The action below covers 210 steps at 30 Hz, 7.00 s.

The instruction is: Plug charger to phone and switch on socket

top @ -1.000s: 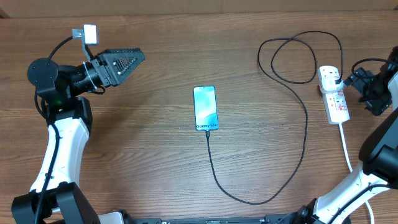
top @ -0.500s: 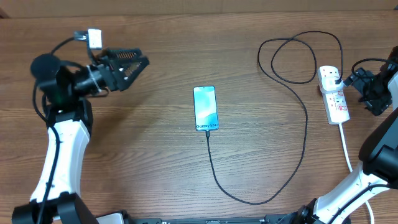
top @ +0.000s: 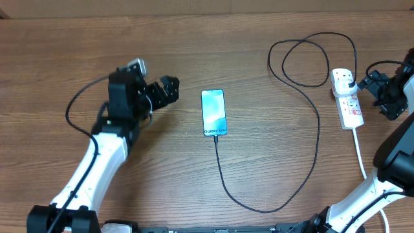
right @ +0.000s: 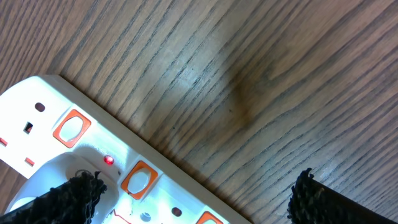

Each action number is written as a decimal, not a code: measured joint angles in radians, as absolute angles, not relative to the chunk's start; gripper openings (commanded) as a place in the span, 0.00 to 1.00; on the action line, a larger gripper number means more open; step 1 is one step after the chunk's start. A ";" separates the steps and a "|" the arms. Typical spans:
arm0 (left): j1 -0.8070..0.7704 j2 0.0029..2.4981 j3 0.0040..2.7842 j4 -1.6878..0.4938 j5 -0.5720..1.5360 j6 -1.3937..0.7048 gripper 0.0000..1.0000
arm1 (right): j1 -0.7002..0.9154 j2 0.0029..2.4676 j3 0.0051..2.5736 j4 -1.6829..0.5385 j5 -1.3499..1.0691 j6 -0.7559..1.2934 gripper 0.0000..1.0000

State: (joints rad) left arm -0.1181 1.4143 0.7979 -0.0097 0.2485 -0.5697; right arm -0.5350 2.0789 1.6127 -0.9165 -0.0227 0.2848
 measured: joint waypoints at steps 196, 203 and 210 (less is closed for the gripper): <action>-0.118 0.015 0.009 -0.055 -0.248 -0.093 1.00 | 0.035 0.178 0.018 -0.091 -0.011 0.261 1.00; -0.118 0.015 0.009 -0.055 -0.248 -0.093 1.00 | 0.035 0.033 0.018 -0.090 -0.010 0.261 1.00; -0.118 0.015 0.009 -0.055 -0.248 -0.093 1.00 | 0.035 0.027 0.018 -0.091 -0.011 0.261 1.00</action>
State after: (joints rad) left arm -0.1181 0.0151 0.0086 -0.0547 -0.2481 -0.0929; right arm 0.0345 0.0269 0.0181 -0.0906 -0.0109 0.2607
